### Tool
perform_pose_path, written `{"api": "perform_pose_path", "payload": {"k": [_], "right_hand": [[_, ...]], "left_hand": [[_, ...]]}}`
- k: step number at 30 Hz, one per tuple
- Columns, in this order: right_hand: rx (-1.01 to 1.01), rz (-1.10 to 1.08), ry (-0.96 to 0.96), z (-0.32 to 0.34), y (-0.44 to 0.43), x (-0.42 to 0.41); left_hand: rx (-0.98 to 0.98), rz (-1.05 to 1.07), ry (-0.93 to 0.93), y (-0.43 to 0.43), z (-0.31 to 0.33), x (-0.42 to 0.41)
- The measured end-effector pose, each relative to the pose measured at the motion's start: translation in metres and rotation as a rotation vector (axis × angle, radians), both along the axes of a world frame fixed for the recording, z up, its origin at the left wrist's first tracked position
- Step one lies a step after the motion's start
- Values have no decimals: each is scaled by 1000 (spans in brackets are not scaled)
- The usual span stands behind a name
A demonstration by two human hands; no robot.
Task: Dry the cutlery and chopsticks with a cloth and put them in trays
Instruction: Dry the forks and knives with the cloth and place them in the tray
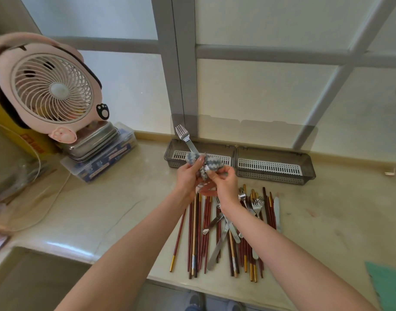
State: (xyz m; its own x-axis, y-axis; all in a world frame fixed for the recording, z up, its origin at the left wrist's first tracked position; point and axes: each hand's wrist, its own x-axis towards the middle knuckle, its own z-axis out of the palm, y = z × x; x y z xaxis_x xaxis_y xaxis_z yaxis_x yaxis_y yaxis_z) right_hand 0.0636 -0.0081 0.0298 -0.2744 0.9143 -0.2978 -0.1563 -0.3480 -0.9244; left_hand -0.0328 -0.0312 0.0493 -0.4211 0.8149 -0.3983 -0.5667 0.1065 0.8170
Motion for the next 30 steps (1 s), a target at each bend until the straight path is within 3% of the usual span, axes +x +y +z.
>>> {"api": "perform_pose_path", "payload": {"k": [5,9,14,18,23,27,29,30], "right_hand": [[26,-44,-198,-13,1,-3],[158,93,-508,-22,8,-4],[311,246,-815,-12,16,-6],[310,138,-654,-2,38,-3],[-52,305,-418,8,62,-25],[-76,237,-246,4,77,-35],[33,106,-338,-3,94,-37],[139,91,-486,-8,103,-37]], "left_hand": [[-112,-97,88,-8,-12,2],[-211,-219,199,-7,-11,-15],[-315,-168,364,-1,-12,-24],[-380,-175,506,4,-13,-36],[-391,-316,677,4,-9,-29],[-411,-302,686,1,-7,-40],[-374,-302,648,-4,-4,-45],[-340,-299,601,-6,-2,-46]]}}
